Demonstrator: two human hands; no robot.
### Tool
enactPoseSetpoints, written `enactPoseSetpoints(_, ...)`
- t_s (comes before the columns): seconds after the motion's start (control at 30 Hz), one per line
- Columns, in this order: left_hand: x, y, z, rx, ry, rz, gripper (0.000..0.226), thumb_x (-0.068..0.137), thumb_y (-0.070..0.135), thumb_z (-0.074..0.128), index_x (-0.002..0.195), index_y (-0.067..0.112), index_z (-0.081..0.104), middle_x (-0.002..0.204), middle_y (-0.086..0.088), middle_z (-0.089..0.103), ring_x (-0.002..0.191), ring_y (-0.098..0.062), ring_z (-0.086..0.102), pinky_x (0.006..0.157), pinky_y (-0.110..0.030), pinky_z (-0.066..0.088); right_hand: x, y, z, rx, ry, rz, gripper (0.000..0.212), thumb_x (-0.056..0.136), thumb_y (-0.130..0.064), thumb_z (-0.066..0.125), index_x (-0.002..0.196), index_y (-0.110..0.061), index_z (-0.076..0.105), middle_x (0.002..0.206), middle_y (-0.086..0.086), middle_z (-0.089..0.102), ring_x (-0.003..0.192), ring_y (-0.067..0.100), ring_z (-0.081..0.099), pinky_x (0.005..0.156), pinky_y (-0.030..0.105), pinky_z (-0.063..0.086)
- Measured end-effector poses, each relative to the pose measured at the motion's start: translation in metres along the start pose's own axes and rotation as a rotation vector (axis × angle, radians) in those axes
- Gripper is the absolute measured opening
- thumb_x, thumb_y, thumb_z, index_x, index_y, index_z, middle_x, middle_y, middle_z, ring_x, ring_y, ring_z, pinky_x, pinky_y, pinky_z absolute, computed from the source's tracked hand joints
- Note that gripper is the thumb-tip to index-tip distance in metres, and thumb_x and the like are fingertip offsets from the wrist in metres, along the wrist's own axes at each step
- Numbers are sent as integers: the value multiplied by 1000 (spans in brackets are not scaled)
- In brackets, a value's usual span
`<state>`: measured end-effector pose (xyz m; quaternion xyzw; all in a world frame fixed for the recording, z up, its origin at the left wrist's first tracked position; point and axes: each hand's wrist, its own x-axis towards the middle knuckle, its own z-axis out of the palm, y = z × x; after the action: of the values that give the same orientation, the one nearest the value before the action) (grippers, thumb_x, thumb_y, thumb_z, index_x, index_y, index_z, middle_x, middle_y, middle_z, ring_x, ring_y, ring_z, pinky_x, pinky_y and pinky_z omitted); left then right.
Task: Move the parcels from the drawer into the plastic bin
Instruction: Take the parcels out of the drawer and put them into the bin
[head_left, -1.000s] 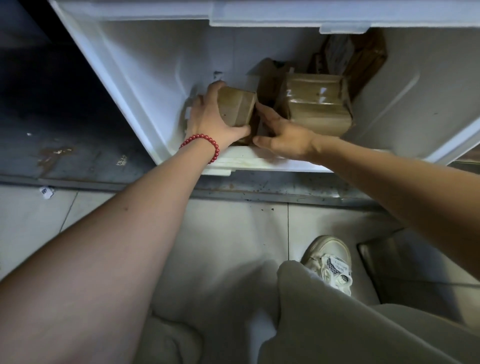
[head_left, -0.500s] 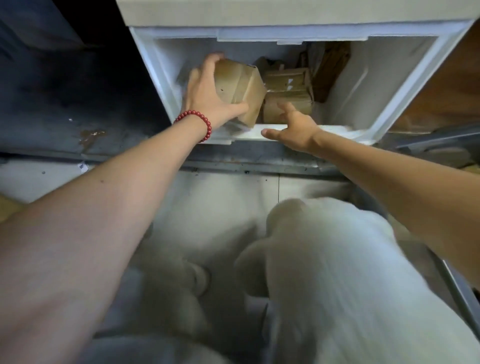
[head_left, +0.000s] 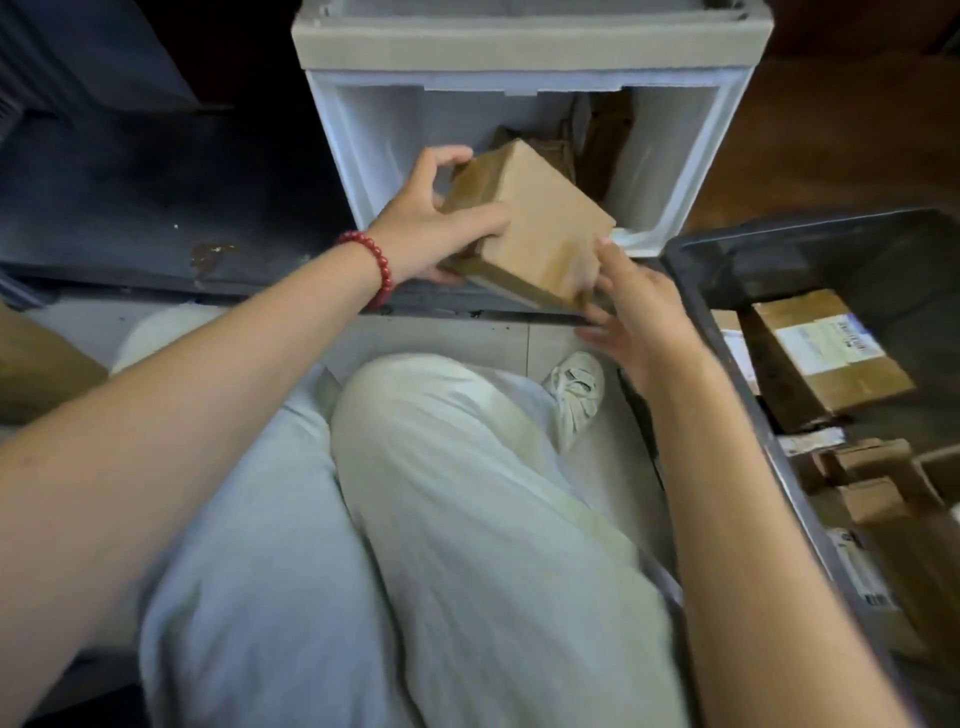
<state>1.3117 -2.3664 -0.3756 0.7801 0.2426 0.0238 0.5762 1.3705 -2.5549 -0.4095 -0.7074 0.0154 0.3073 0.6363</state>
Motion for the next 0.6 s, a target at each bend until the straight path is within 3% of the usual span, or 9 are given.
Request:
enactPoseSetpoints(0.13, -18, -1, 15, -212, -93, -124, 70, 63, 28, 66, 126, 38, 40, 113, -4, 56, 95, -20, 64, 72, -43, 59, -27, 11, -2, 184, 25, 73, 34, 97, -53, 45, 119, -28, 49, 108, -7, 59, 107, 16, 59, 85, 35, 52)
enactPoseSetpoints(0.2, -18, -1, 24, -260, -94, -131, 66, 68, 26, 64, 128, 36, 39, 110, -2, 55, 97, -20, 62, 76, -44, 59, -23, 7, -4, 188, 85, 66, 33, 97, -51, 46, 122, -28, 49, 102, -10, 56, 105, 14, 58, 89, 34, 50)
enactPoseSetpoints(0.27, -10, 1, 31, -315, -88, -140, 57, 80, 24, 61, 132, 32, 38, 113, -1, 53, 100, -21, 60, 78, -42, 58, -18, 6, -8, 167, 135, 34, 39, 96, -52, 47, 128, -29, 50, 113, -11, 57, 110, 12, 55, 95, 36, 46)
enactPoseSetpoints(0.33, 0, 0, 36, -298, -74, -145, 49, 87, 22, 56, 133, 30, 40, 115, 0, 53, 101, -19, 59, 80, -42, 58, -16, 12, -12, 166, 143, 27, 31, 95, -54, 46, 118, -34, 52, 119, -12, 57, 110, 9, 54, 92, 34, 43)
enactPoseSetpoints(0.4, 9, -2, 38, -232, -68, -155, 45, 87, 25, 57, 130, 31, 43, 118, -1, 54, 101, -17, 58, 81, -42, 57, -14, 18, -16, 171, 145, 49, 22, 96, -54, 45, 107, -36, 50, 111, -12, 55, 98, 4, 53, 84, 29, 40)
enactPoseSetpoints(0.5, 18, -5, 41, -87, -75, -155, 45, 85, 41, 63, 126, 37, 44, 115, 4, 56, 103, -16, 58, 85, -42, 55, -7, 21, -22, 189, 198, 84, 18, 96, -55, 45, 90, -38, 47, 108, -9, 55, 100, 3, 51, 90, 34, 43)
enactPoseSetpoints(0.6, 22, -5, 42, -17, -86, -107, 46, 83, 50, 63, 124, 40, 45, 105, 19, 57, 96, -3, 58, 76, -30, 55, -1, 21, -27, 199, 202, 68, 26, 96, -56, 45, 108, -35, 54, 122, -4, 60, 108, 2, 53, 85, 27, 44)
